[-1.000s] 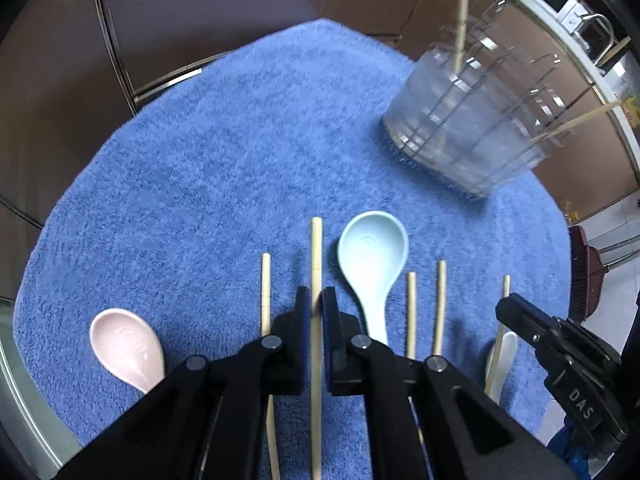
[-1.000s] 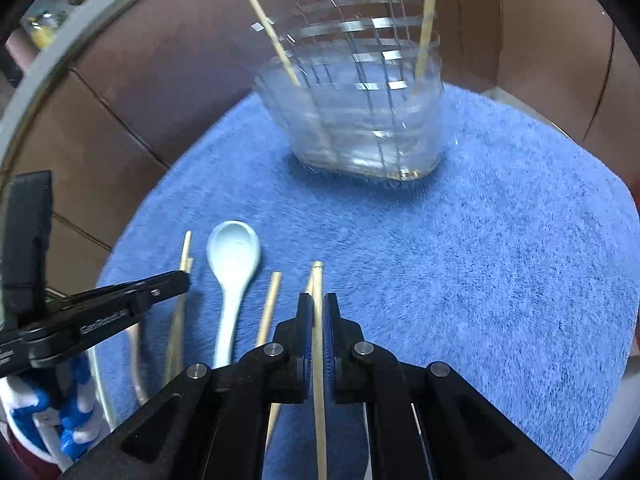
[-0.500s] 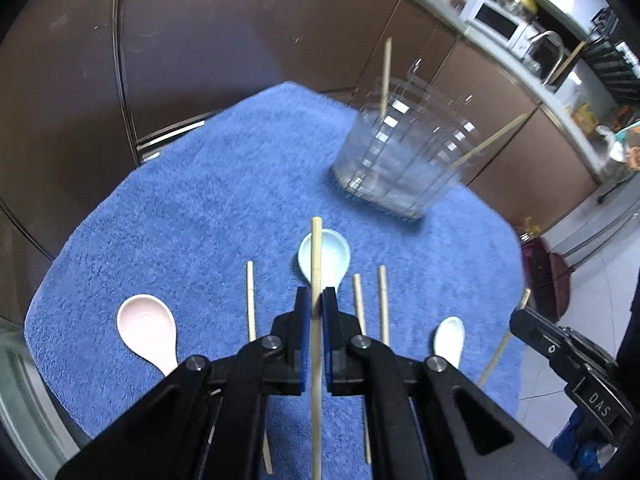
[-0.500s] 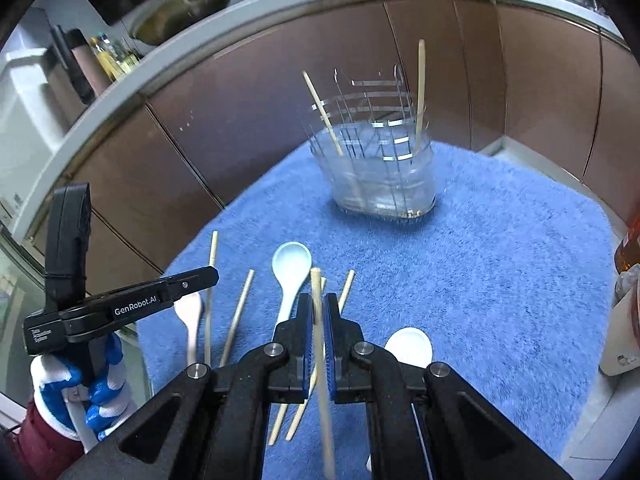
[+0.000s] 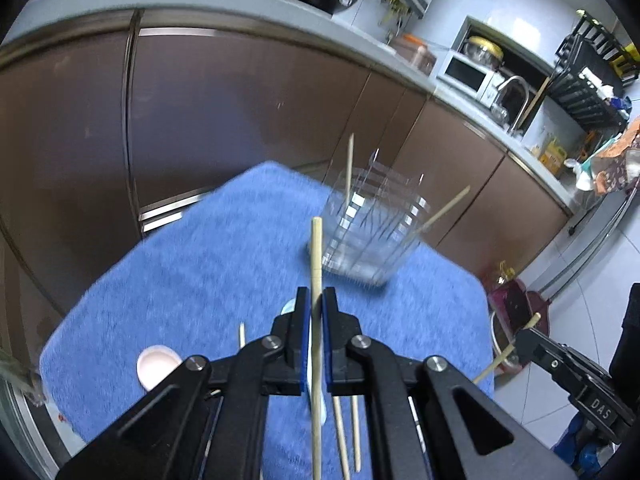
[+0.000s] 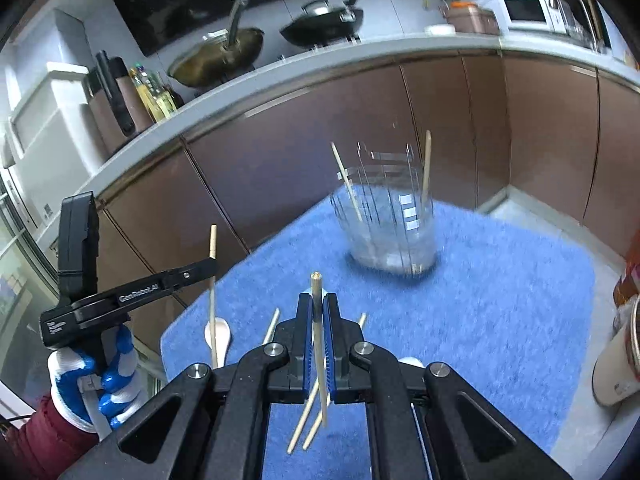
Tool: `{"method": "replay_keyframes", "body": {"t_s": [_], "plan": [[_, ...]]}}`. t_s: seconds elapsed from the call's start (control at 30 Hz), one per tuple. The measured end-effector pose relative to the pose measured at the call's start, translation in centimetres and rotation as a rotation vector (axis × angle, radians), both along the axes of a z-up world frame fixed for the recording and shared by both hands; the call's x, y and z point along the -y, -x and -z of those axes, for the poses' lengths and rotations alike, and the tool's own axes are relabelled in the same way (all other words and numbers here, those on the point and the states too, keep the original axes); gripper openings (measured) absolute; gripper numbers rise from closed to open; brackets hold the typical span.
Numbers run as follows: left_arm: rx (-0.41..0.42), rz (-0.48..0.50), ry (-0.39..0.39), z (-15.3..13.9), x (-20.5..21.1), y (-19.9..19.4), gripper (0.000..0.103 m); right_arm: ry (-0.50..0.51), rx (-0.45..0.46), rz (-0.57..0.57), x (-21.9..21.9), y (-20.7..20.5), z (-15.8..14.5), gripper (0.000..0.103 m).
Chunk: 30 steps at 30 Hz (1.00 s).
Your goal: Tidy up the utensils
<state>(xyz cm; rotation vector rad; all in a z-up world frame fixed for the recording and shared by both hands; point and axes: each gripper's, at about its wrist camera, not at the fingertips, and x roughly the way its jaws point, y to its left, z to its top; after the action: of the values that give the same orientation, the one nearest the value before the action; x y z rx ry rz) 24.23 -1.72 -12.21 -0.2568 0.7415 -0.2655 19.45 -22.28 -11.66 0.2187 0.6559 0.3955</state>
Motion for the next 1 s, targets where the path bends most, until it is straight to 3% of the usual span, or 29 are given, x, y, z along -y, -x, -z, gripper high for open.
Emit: {"method": "replay_keyframes", "body": {"t_s": [0.33,0.57,0.77,1.0], "plan": [[0.221,-0.012,0.081,-7.0,1.6,-4.6,0.005,-0.032,0.209,0.030,1.9,-2.0,-6.6,0.006],[0.382,-0.081,0.124,-10.5,4.0,-9.4,0.005,-0.027,0.371,0.085,2.6,-5.3,-10.1,0.006],[0.453,-0.152,0.066,-9.7,7.1,-14.5,0.005,0.018,0.392,0.111,2.1,-10.4,-8.7,0.006],[0.435,-0.194,0.012,-6.0,9.9,-19.0,0.005,0.026,0.348,0.141,2.9,-14.7,-4.6,0.006]]}}
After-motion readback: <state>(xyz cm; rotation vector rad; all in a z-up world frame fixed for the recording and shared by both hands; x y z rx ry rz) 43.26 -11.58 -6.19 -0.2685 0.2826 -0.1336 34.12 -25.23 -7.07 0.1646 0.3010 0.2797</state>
